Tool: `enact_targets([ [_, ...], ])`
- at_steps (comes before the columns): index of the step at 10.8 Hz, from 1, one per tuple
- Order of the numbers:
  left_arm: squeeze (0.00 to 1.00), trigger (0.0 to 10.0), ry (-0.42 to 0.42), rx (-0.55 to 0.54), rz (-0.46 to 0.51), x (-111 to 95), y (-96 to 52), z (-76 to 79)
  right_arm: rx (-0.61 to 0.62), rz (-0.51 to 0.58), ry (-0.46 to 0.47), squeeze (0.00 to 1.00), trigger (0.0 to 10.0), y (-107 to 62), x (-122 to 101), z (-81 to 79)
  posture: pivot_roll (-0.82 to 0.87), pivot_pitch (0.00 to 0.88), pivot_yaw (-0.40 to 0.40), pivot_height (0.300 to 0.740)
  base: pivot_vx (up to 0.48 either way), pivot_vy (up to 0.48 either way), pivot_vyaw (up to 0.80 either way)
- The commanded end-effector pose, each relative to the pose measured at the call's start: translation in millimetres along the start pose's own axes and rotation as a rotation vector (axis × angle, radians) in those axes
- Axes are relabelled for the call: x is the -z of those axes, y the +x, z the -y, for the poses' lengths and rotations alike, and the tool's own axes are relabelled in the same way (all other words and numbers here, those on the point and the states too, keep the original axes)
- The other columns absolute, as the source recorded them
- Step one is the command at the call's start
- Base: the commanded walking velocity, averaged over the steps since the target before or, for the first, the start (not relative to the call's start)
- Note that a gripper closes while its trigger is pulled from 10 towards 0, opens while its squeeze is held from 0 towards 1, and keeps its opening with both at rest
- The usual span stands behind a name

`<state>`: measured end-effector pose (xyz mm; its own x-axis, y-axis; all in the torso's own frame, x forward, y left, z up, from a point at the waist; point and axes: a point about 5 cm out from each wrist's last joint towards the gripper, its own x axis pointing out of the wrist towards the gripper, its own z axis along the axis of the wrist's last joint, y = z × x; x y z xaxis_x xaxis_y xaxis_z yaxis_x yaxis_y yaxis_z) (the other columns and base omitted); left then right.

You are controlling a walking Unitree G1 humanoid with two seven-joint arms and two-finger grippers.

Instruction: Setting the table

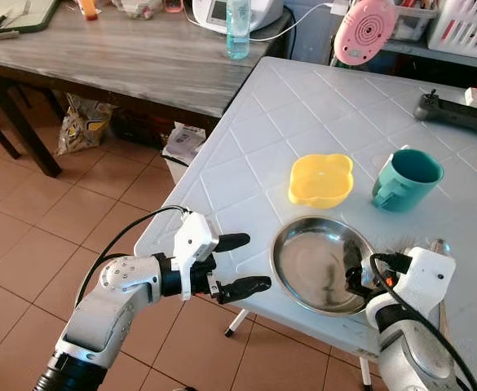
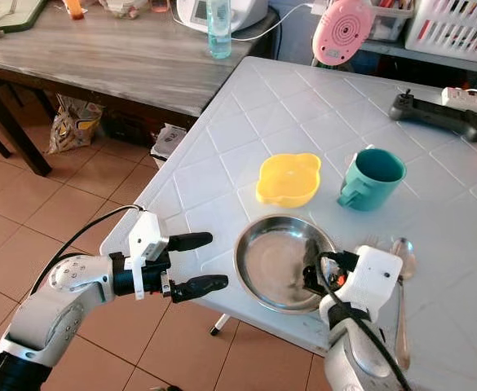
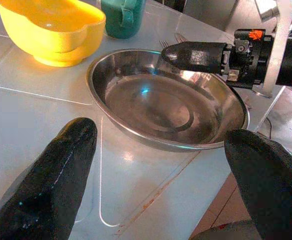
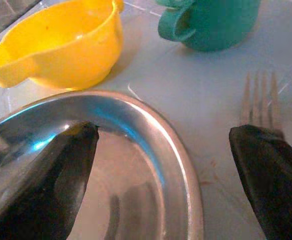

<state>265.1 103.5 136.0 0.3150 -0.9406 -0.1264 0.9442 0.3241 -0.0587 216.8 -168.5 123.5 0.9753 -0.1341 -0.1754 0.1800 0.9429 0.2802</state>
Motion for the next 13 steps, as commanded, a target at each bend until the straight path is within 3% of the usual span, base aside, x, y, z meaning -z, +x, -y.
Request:
enact_targets([
  [1,0.00,10.0,0.010,0.010,-0.020,0.8,1.8,0.4,0.002,-0.003,0.056,0.00,10.0,-2.6,-0.7,-6.0,0.04,0.146,0.005,0.740,0.000,0.000,0.00],
  [4,0.00,10.0,0.010,0.013,-0.031,3.9,1.2,0.8,-0.021,-0.066,0.070,0.00,10.0,-4.4,10.3,-10.3,0.04,0.152,0.007,0.740,0.000,0.000,0.00],
  [5,0.00,10.0,0.009,0.014,-0.036,5.4,-0.3,1.4,-0.011,-0.074,0.084,0.00,4.5,-4.9,11.7,-9.0,0.04,0.156,0.010,0.740,0.000,0.000,0.00],
  [6,0.00,10.0,0.009,0.015,-0.040,6.5,-1.3,1.8,0.000,-0.075,0.105,0.00,0.8,-5.3,11.8,-7.5,0.04,0.157,0.012,0.740,0.000,0.000,0.00],
  [7,0.00,10.0,0.008,0.017,-0.044,7.6,-1.9,2.4,0.000,-0.074,0.110,0.00,8.2,-5.7,10.5,-7.6,0.04,0.159,0.013,0.740,0.000,0.000,0.00],
  [8,0.00,10.0,0.008,0.021,-0.045,8.1,-1.9,2.8,0.015,-0.070,0.153,0.00,10.0,-5.3,8.6,-7.5,0.04,0.160,0.013,0.740,0.000,0.000,0.00],
  [13,0.00,10.0,0.013,0.033,-0.060,6.4,-3.2,2.5,-0.006,-0.074,0.282,0.00,10.0,-0.8,-3.2,-15.7,0.04,0.157,0.014,0.740,0.000,0.000,0.00],
])
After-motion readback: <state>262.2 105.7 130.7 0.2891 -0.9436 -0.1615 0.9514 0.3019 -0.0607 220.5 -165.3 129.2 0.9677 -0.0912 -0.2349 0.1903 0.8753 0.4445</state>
